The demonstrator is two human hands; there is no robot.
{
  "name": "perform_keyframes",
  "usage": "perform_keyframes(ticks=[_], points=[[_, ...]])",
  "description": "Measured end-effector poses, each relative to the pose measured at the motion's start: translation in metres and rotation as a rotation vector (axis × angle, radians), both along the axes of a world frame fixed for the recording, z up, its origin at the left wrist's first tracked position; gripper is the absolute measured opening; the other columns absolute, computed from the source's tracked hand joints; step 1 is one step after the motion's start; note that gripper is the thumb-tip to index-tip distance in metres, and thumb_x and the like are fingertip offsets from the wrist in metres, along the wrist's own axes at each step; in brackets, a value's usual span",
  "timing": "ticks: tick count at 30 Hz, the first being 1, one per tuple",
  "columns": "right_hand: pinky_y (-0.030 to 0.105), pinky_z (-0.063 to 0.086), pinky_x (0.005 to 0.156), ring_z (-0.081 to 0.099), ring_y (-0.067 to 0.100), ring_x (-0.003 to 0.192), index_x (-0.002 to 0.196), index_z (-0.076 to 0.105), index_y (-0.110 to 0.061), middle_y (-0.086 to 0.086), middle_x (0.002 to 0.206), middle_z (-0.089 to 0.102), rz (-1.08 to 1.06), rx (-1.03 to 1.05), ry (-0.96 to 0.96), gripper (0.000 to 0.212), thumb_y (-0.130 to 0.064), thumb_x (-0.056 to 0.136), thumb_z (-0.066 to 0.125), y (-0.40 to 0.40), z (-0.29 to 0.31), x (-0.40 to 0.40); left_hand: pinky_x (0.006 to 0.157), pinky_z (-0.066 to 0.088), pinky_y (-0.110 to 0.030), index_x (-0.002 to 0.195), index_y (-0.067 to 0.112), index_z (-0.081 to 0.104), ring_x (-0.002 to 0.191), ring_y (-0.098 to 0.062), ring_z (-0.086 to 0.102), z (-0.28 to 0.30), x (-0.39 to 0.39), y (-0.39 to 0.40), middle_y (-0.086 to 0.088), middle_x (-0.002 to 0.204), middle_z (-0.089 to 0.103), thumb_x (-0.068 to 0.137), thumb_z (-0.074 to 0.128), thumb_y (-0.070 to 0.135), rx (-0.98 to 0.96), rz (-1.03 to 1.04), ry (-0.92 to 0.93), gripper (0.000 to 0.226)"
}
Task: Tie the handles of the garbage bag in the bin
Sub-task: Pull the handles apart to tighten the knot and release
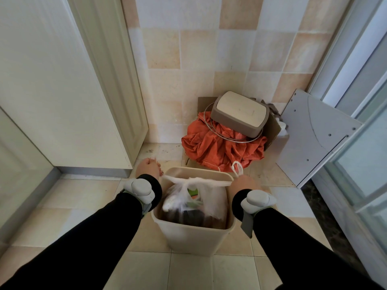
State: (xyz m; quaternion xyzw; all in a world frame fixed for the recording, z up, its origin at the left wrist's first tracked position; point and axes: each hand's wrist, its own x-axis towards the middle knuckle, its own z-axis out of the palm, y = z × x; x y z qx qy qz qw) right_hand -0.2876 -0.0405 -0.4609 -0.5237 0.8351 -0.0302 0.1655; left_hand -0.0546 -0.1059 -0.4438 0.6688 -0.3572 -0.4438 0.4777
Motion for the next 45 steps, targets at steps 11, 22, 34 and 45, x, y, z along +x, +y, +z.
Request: perform_keyframes(ticks=[11,22,34,45], points=[[0.03,0.039,0.06,0.062,0.027,0.08,0.099,0.066,-0.005,0.009,0.094,0.068,-0.066,-0.03,0.031,0.03,-0.017,0.087,0.042,0.006,-0.013,-0.011,0.049,0.03,-0.026,0.06,0.009,0.04,0.023,-0.008,0.042,-0.011,0.022,-0.006,-0.01,0.061,0.041,0.096,0.032,0.01,0.038,0.068,0.085,0.037],[0.03,0.038,0.063,0.057,0.022,0.073,0.064,0.05,-0.018,0.007,0.099,0.068,-0.115,0.021,0.022,0.026,-0.016,0.087,0.038,0.014,-0.01,-0.015,0.039,0.036,-0.02,0.062,0.011,0.04,0.036,-0.016,0.046,-0.008,0.027,-0.006,-0.008,0.061,0.041,0.097,0.031,0.008,0.072,0.075,0.127,0.036],[0.026,0.01,0.046,0.046,0.018,0.073,0.085,0.062,-0.02,-0.002,0.082,0.054,-0.132,0.063,0.113,0.026,-0.016,0.088,0.037,0.024,0.005,-0.018,0.052,0.036,-0.026,0.062,0.014,0.038,0.053,-0.017,0.041,-0.013,0.036,-0.005,-0.007,0.062,0.042,0.094,0.033,0.005,0.085,0.077,0.154,0.034],[0.053,0.025,0.103,0.056,0.026,0.104,0.089,0.063,-0.024,0.002,0.1,0.066,-0.131,0.1,0.188,0.031,-0.011,0.08,0.036,0.025,0.0,-0.02,0.038,0.043,-0.017,0.062,0.013,0.037,0.054,-0.016,0.042,-0.021,0.049,-0.003,-0.006,0.064,0.042,0.096,0.03,0.007,0.109,0.04,0.118,0.035]])
